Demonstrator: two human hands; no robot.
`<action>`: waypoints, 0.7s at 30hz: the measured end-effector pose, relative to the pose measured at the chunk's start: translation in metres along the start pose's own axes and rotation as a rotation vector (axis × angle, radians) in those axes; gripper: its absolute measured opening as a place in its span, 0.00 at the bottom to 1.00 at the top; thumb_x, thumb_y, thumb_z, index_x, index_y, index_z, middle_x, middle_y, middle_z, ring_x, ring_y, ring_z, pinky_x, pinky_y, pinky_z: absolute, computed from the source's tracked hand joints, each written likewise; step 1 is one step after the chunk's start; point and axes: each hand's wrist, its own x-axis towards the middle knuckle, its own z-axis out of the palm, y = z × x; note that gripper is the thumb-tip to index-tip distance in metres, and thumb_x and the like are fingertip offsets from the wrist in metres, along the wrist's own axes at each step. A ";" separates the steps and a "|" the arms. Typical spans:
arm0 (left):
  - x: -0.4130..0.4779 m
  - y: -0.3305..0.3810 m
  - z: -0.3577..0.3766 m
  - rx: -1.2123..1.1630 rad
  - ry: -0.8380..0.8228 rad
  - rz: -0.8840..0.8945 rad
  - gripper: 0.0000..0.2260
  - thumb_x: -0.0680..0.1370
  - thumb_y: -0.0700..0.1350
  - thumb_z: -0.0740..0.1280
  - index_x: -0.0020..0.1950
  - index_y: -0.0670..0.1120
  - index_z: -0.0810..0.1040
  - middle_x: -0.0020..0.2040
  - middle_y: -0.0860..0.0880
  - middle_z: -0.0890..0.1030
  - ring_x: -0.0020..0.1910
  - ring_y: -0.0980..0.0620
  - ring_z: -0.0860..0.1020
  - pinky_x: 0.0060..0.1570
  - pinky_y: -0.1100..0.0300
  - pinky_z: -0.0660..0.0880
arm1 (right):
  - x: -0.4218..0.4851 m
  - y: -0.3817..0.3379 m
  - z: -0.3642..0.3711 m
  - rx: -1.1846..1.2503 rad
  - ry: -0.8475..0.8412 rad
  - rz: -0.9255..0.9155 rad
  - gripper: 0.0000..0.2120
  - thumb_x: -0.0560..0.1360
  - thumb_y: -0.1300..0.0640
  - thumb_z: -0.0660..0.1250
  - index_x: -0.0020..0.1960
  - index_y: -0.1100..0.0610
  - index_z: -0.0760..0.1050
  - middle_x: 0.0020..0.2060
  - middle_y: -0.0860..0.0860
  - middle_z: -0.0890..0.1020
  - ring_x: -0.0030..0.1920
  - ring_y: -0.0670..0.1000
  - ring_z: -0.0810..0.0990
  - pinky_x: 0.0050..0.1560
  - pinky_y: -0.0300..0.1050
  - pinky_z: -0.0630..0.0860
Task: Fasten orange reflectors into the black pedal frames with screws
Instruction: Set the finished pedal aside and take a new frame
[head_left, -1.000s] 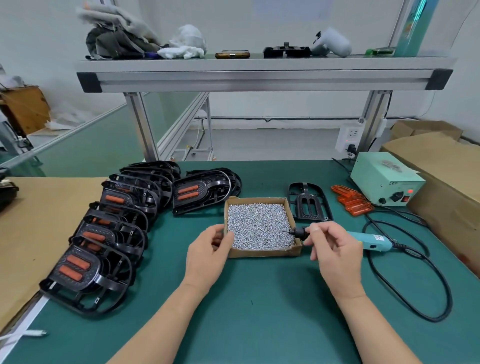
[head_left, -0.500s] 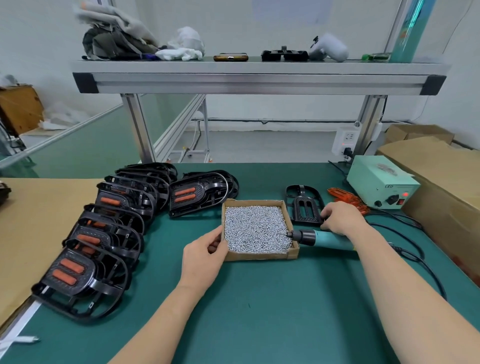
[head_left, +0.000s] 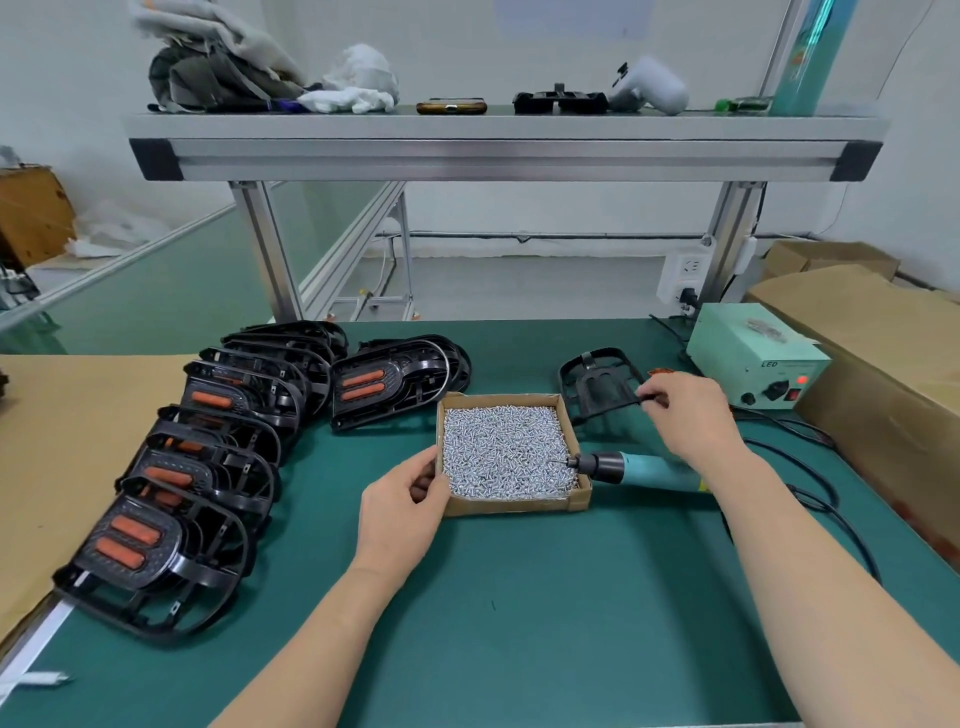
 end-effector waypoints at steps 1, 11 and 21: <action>0.000 0.001 0.000 0.008 -0.001 -0.002 0.13 0.77 0.46 0.69 0.58 0.62 0.82 0.45 0.56 0.85 0.47 0.56 0.82 0.53 0.64 0.78 | 0.000 -0.002 -0.003 0.025 0.042 -0.023 0.08 0.78 0.63 0.69 0.54 0.57 0.84 0.52 0.57 0.84 0.53 0.61 0.81 0.60 0.55 0.76; -0.005 0.005 -0.001 0.038 0.063 0.074 0.18 0.76 0.49 0.71 0.66 0.58 0.77 0.50 0.57 0.80 0.52 0.59 0.78 0.54 0.63 0.75 | -0.014 -0.040 -0.053 0.128 0.153 -0.295 0.06 0.80 0.62 0.66 0.56 0.60 0.78 0.56 0.53 0.79 0.53 0.57 0.78 0.57 0.50 0.73; -0.018 0.077 0.016 0.192 0.071 0.451 0.22 0.75 0.50 0.74 0.67 0.48 0.77 0.57 0.55 0.77 0.57 0.54 0.75 0.61 0.67 0.67 | -0.060 -0.098 -0.108 0.043 0.076 -0.474 0.10 0.80 0.62 0.65 0.60 0.59 0.79 0.53 0.55 0.81 0.53 0.60 0.79 0.56 0.58 0.74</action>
